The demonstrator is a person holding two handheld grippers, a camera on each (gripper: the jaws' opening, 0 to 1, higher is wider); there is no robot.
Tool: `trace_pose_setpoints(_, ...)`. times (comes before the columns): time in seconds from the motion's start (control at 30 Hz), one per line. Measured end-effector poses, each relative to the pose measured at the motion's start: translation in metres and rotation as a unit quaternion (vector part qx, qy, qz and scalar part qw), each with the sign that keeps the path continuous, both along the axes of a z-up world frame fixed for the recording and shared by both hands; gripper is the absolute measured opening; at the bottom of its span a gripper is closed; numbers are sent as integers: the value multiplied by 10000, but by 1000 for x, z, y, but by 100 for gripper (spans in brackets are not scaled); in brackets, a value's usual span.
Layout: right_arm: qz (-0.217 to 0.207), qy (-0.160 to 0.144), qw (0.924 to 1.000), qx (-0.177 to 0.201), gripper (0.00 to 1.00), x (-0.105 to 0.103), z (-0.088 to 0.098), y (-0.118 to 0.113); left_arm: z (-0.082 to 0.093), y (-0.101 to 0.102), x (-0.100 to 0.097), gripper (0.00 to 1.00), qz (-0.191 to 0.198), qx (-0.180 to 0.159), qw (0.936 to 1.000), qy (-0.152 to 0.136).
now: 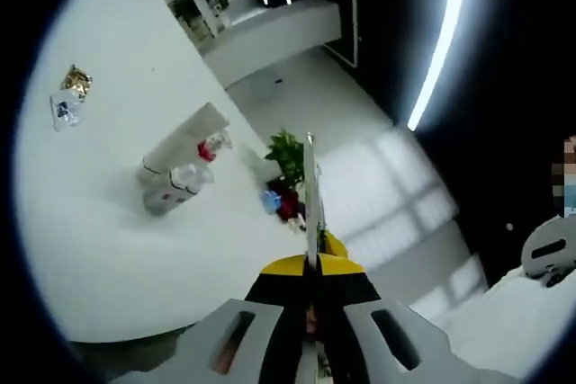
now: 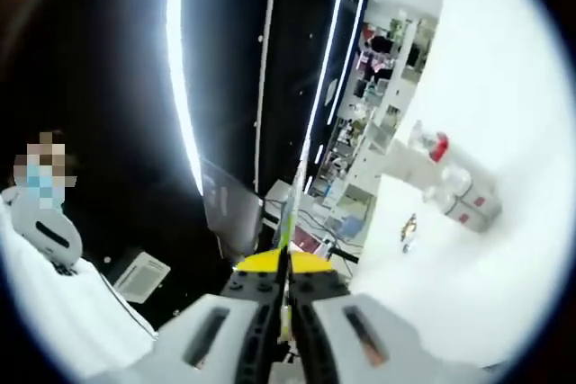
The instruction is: Arrange the skincare products in the storage area until every visible bottle or jar stands upright without overlapping.
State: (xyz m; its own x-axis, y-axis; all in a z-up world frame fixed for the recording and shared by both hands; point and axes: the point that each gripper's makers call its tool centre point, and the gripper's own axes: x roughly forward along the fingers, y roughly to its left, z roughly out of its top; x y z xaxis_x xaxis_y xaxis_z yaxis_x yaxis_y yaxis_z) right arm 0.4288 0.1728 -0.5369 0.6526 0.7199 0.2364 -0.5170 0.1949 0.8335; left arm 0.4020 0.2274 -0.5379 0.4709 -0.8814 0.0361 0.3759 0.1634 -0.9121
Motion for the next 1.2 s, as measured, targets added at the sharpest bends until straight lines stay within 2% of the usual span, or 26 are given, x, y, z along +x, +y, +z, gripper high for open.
trace_pose_setpoints(0.23,-34,-270,9971,-710,6,2,-9,11,-4,10,0,0,199,-109,9997,106)
trace_pose_setpoints(0.37,55,-464,9916,-1206,9,1,-16,19,-8,16,1,0,322,-158,9992,187)
trace_pose_setpoints(0.47,132,-557,9897,-1311,13,0,-17,22,-10,20,3,0,430,-224,9984,275)
trace_pose_setpoints(0.57,172,-624,9868,-1487,19,-2,-19,25,-12,25,7,0,580,-305,9972,351)
trace_pose_setpoints(0.73,209,-654,9836,-1665,29,-2,-23,29,-21,32,12,0,725,-202,9962,438)
trace_pose_setpoints(0.87,169,-734,9756,-2061,39,1,-31,29,-28,38,19,0,872,-203,9945,545)
trace_pose_setpoints(1.03,110,-713,9672,-2437,56,5,-42,26,-36,43,26,0,987,-201,9927,668)
trace_pose_setpoints(1.2,102,-681,9605,-2697,62,5,-51,23,-49,44,34,0,1077,-105,9907,826)
